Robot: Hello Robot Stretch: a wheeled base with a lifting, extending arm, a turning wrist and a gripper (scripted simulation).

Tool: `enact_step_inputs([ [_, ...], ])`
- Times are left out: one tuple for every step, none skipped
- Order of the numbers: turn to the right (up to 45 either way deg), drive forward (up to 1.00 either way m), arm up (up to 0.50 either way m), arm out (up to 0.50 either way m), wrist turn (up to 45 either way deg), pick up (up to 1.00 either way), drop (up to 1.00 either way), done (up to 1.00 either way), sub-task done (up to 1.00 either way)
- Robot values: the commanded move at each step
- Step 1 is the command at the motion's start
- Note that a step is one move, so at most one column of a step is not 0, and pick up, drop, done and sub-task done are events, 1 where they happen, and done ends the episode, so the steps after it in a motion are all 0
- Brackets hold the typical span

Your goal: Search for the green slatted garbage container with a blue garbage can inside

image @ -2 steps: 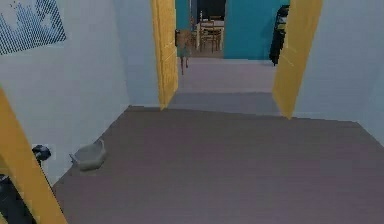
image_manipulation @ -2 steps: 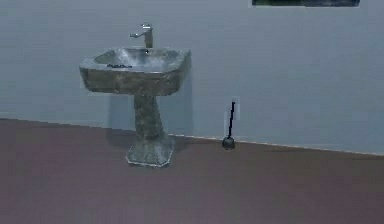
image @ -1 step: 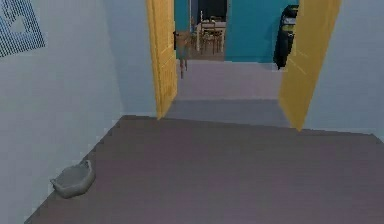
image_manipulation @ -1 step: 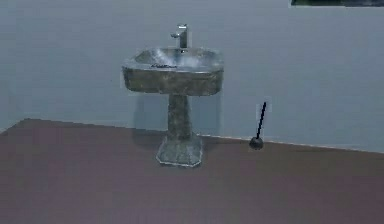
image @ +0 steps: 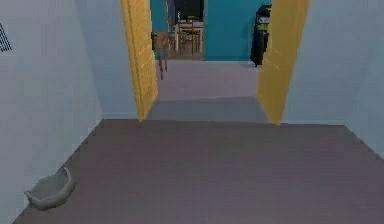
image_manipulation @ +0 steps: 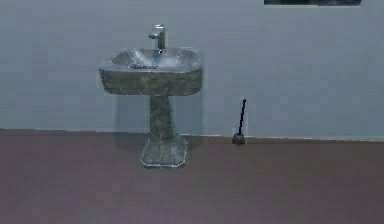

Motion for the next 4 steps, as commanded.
enact_step_inputs([
  [0.0, 1.0, 0.0, 0.0, 0.0, 0.0, 0.0, 0.0, 0.0],
  [0.0, 1.0, 0.0, 0.0, 0.0, 0.0, 0.0, 0.0, 0.0],
  [3.0, 0.0, 0.0, 0.0, 0.0, 0.0, 0.0, 0.0, 0.0],
  [0.0, 1.0, 0.0, 0.0, 0.0, 0.0, 0.0, 0.0, 0.0],
])
